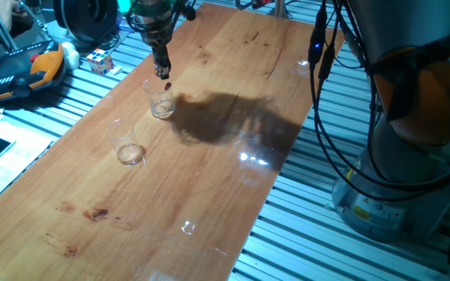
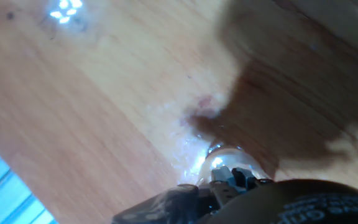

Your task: Transfer liquid using a dropper

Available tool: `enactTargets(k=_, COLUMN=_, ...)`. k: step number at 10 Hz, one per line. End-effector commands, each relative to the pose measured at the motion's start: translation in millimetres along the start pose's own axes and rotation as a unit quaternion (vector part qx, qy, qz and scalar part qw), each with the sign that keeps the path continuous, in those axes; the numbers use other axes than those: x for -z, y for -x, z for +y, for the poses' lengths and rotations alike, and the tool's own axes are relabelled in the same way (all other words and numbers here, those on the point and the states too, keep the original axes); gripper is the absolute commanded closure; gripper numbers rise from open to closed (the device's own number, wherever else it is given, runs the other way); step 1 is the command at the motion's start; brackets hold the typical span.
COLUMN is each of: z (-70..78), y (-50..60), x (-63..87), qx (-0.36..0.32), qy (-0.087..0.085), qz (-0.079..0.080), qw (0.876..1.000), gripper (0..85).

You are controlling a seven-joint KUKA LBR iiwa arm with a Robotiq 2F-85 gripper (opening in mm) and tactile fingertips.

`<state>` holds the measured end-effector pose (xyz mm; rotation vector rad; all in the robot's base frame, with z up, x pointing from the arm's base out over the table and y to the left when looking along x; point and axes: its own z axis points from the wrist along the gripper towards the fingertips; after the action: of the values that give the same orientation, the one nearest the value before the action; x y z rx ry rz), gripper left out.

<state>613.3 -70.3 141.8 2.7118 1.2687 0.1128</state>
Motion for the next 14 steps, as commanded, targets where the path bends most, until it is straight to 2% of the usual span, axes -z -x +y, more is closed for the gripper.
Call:
enactTargets(k=1, z=-0.8, y=0.8, x=-0.8, qx=0.125, qy=0.004, qz=0.016, qw=0.992, gripper=71.3)
enactTargets(k=3, z=-1.6, y=1.2, x=-1.3, qx=0.242, qy=0.010, qz=0.030, qw=0.970, gripper=71.3)
enactTargets(k=4, z=-1.9, y=1.3, x=-1.9, qx=0.317, qy=0.010, qz=0.041, qw=0.947, gripper=71.3)
enactTargets(k=6, z=-3.0, y=1.8, x=-2.7, qx=0.455, qy=0.004, qz=0.059, qw=0.888, gripper=70.0)
enactTargets(k=7, z=-3.4, y=2.0, x=-2.4, qx=0.521, qy=-0.003, qz=0.061, qw=0.851, gripper=69.7)
enactTargets(k=8, z=-4.2, y=1.5, x=-1.6, qx=0.606, qy=-0.020, qz=0.066, qw=0.792, gripper=69.3)
enactTargets(k=10, z=-5.1, y=-1.7, x=-0.5, qx=0.701, qy=-0.030, qz=0.064, qw=0.710, gripper=69.3)
enactTargets(k=11, z=-5.2, y=-3.0, x=0.6, qx=0.728, qy=-0.038, qz=0.066, qw=0.681, gripper=69.3)
enactTargets(k=12, z=-5.2, y=-4.0, x=2.1, qx=0.746, qy=-0.037, qz=0.066, qw=0.662, gripper=69.3)
enactTargets(k=13, z=-5.2, y=-4.1, x=1.7, qx=0.763, qy=-0.031, qz=0.067, qw=0.643, gripper=69.7)
enactTargets(k=14, z=-5.4, y=-4.4, x=-0.5, qx=0.783, qy=-0.019, qz=0.069, qw=0.618, gripper=69.7)
